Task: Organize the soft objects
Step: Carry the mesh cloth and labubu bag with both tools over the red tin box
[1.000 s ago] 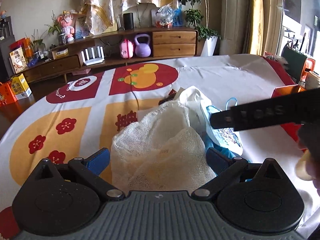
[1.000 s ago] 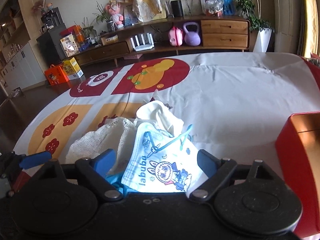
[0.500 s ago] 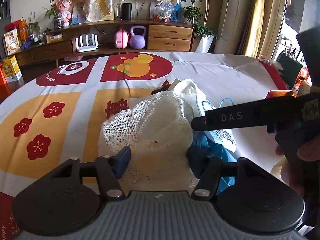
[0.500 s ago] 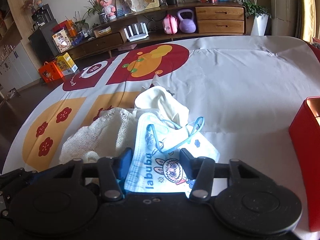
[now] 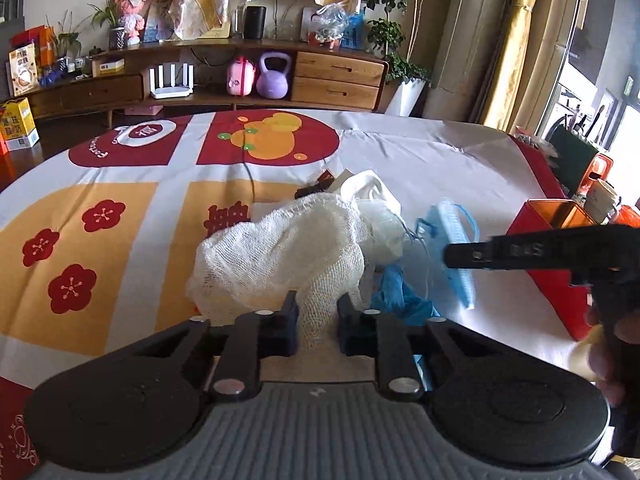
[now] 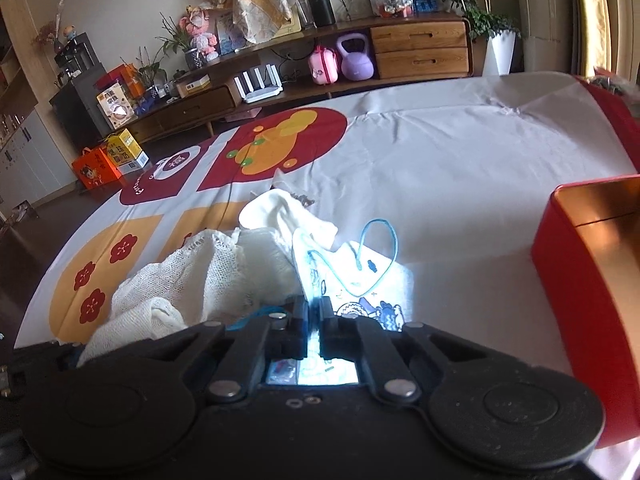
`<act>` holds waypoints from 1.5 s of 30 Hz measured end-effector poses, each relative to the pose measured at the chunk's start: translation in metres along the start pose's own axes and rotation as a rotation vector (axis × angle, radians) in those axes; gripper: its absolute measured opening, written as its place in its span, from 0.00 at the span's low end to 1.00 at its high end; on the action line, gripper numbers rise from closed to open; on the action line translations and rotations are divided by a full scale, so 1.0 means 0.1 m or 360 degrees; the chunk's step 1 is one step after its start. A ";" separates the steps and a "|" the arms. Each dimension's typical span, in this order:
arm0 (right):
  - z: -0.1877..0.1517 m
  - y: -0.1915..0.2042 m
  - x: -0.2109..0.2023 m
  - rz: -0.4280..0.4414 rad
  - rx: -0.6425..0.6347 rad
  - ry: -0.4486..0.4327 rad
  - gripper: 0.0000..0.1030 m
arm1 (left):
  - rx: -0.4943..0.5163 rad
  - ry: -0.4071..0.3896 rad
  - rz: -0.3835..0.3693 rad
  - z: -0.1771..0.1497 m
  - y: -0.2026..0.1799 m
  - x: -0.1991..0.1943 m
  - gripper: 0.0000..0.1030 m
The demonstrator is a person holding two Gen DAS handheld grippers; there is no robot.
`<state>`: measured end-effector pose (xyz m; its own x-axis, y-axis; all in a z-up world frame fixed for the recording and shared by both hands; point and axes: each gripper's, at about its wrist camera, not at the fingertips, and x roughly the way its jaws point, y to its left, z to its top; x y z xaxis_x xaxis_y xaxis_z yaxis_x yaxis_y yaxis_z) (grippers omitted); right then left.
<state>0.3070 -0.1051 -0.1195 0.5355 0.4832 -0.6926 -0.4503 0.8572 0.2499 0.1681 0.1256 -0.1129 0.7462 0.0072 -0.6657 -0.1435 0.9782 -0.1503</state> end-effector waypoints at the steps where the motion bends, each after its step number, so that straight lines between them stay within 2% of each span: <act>1: 0.00 -0.01 -0.05 -0.0009 -0.0012 -0.0015 0.03 | -0.0001 -0.0003 0.0006 0.01 0.00 -0.01 0.13; 10: 0.00 -0.29 -0.53 0.0021 -0.0015 -0.0102 0.02 | 0.0018 -0.0073 0.0069 0.18 -0.03 -0.21 0.10; 21: 0.02 -0.69 -1.17 0.0092 0.0055 -0.0189 0.02 | 0.0082 -0.0182 0.0035 0.58 -0.30 -0.62 0.10; 25: 0.06 -0.86 -1.41 0.0094 0.0074 -0.0236 0.02 | 0.0127 -0.0227 -0.0009 0.75 -0.50 -0.81 0.10; 33: 0.09 -1.27 -1.72 0.0030 0.0126 -0.0318 0.03 | 0.0217 -0.0262 -0.0197 0.94 -1.15 -1.01 0.10; 45: 0.00 -1.93 -1.80 -0.0088 0.0219 -0.0318 0.03 | 0.0328 -0.0205 -0.0464 0.98 -2.29 -0.67 0.10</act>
<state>0.2982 -0.3574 -0.0430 0.6934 0.4487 -0.5637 -0.3223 0.8929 0.3144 0.2149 -0.0784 0.0377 0.8141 -0.2644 -0.5171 0.2109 0.9642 -0.1609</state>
